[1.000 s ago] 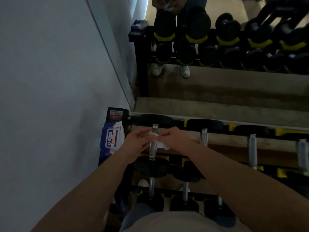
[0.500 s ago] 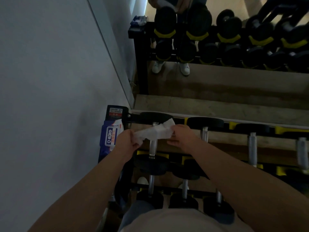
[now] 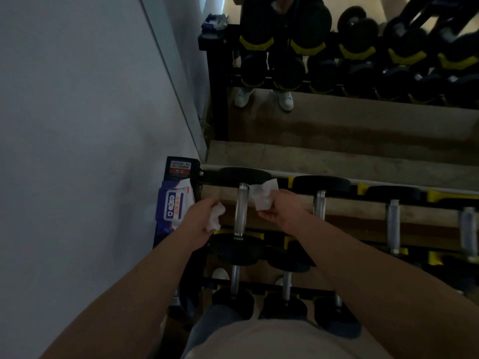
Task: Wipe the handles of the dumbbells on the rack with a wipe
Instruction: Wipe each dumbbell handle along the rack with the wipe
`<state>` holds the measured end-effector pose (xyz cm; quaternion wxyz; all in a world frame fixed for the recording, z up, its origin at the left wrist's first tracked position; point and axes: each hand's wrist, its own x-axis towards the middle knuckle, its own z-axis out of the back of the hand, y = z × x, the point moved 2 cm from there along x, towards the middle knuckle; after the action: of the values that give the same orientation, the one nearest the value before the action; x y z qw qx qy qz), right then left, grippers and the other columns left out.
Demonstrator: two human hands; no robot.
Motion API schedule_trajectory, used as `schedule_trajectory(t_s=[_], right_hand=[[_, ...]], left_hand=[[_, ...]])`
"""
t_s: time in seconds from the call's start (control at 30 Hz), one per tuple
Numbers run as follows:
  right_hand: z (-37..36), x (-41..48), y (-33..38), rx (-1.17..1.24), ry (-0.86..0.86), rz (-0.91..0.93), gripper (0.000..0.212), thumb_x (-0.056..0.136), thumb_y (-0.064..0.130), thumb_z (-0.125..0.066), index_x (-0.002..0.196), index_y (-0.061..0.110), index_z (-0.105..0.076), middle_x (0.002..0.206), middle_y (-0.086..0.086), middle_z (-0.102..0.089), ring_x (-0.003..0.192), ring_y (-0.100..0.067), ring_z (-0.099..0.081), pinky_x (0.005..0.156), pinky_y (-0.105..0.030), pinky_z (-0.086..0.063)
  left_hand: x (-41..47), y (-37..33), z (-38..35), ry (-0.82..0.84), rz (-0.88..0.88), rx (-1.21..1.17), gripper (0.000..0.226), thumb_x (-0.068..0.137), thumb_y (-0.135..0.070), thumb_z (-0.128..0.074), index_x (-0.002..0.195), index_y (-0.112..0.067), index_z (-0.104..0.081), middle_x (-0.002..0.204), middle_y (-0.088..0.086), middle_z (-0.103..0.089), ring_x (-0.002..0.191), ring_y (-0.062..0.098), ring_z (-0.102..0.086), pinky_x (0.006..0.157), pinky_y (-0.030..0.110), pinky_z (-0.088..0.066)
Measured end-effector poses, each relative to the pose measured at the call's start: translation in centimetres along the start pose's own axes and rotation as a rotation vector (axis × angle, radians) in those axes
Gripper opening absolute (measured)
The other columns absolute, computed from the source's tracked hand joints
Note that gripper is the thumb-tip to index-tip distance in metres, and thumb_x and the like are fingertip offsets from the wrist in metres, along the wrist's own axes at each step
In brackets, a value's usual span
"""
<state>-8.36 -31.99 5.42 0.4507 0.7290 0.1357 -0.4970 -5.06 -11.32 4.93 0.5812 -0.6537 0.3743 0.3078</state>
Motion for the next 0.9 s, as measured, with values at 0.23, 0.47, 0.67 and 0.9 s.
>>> schedule_trajectory(t_s=[0.23, 0.47, 0.67, 0.9], right_hand=[[-0.7, 1.5, -0.9, -0.103, -0.049, 0.040, 0.018, 0.099, 0.014, -0.062, 0.115, 0.015, -0.054, 0.103, -0.008, -0.056, 0.103, -0.027, -0.064, 0.086, -0.041, -0.061], [-2.2, 3.7, -2.7, -0.258, -0.098, 0.173, 0.024, 0.095, 0.000, -0.058, 0.106, 0.019, -0.067, 0.117, -0.008, -0.062, 0.109, -0.026, -0.061, 0.097, -0.039, -0.055], [-2.0, 4.0, -4.6, -1.001, 0.102, 0.252, 0.013, 0.095, 0.009, -0.058, 0.093, 0.012, -0.071, 0.101, -0.010, -0.069, 0.097, -0.026, -0.065, 0.090, -0.038, -0.055], [-1.6, 5.2, -4.5, -0.681, 0.095, 0.144, 0.010, 0.091, 0.000, -0.059, 0.087, 0.006, -0.067, 0.088, -0.012, -0.069, 0.077, -0.021, -0.065, 0.067, -0.029, -0.056]], left_hand=[[1.0, 0.5, 0.0, 0.090, -0.016, 0.103, 0.028, 0.096, 0.008, -0.052, 0.111, -0.009, -0.067, 0.117, 0.013, -0.064, 0.096, 0.020, -0.064, 0.079, 0.027, -0.055], [2.8, 1.0, -0.1, 0.012, 0.055, 0.183, 0.030, 0.102, 0.000, -0.038, 0.116, -0.010, -0.063, 0.103, 0.014, -0.070, 0.090, 0.023, -0.067, 0.064, 0.030, -0.053], [4.6, 1.2, -0.1, -0.008, 0.082, 0.206, 0.030, 0.103, -0.011, -0.042, 0.125, -0.018, -0.061, 0.102, 0.011, -0.060, 0.089, 0.023, -0.059, 0.073, 0.034, -0.052], [5.8, 2.1, -0.1, 0.081, 0.067, 0.365, 0.044, 0.090, 0.004, -0.046, 0.131, -0.008, -0.060, 0.091, 0.016, -0.064, 0.074, 0.022, -0.057, 0.063, 0.027, -0.049]])
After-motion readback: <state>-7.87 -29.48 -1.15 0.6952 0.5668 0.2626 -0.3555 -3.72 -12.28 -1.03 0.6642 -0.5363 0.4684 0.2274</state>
